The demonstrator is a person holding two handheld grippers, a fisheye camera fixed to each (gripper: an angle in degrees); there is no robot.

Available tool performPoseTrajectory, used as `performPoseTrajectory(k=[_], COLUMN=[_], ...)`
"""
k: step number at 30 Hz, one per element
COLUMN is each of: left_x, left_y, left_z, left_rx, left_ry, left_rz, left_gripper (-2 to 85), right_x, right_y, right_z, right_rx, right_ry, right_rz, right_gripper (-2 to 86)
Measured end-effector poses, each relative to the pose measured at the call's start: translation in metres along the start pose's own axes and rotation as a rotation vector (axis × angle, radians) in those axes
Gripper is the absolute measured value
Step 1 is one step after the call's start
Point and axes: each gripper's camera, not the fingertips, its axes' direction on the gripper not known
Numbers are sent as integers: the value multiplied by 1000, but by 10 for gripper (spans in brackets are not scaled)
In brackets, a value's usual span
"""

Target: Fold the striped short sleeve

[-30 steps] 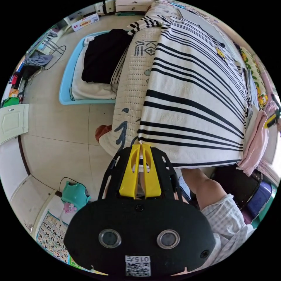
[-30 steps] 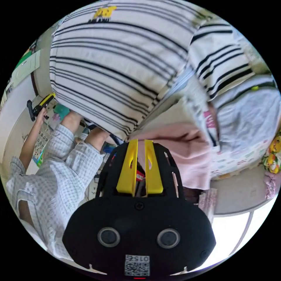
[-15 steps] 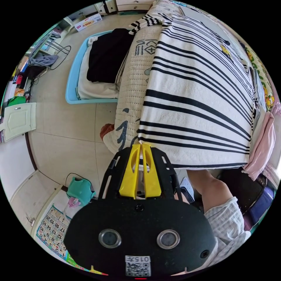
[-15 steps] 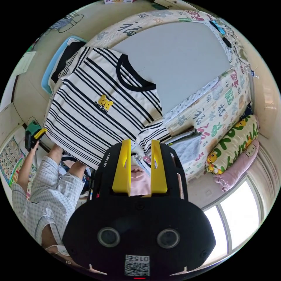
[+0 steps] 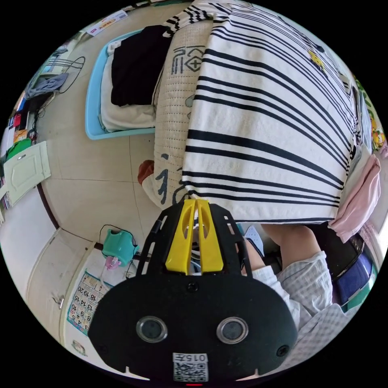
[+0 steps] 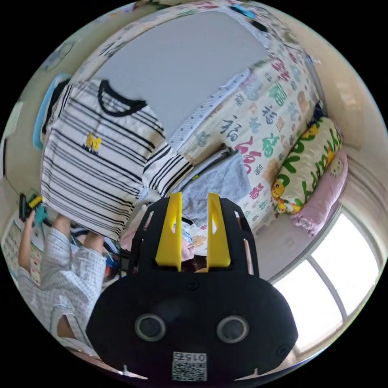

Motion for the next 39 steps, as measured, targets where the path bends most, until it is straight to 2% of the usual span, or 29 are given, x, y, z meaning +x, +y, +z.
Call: performPoseTrajectory(k=[8, 15, 17, 20, 23, 25, 29, 32, 34, 39], left_x=[-4, -11, -9, 15, 64, 119, 204, 255, 275, 254], left_y=[-26, -48, -53, -65, -93, -127, -181, -223, -247, -262], left_z=[-3, -18, -33, -76, -120, -157, -200, -190, -160, -83], left_rx=[-41, -29, 2, 149, 321, 465, 596, 512, 390, 80], left_ry=[-37, 50, 88, 89, 79, 61, 104, 144, 167, 170], left_rz=[101, 185, 215, 315, 455, 593, 797, 904, 948, 904], left_gripper=[0, 0, 0, 2, 7, 15, 29, 42, 47, 55], right_x=[-39, -11, 2, 17, 20, 6, -20, -37, -49, -57], right_y=[51, 129, 158, 220, 300, 360, 426, 458, 469, 484], right_z=[48, 201, 258, 361, 474, 558, 654, 677, 675, 697], right_rx=[140, 215, 261, 353, 443, 444, 388, 461, 460, 425], right_ry=[-159, -379, -459, -570, -698, -774, -837, -872, -771, -779], right_rz=[-83, -28, 33, 181, 471, 675, 855, 758, 637, 546], right_gripper=[97, 101, 99, 89, 89, 93, 96, 91, 93, 101])
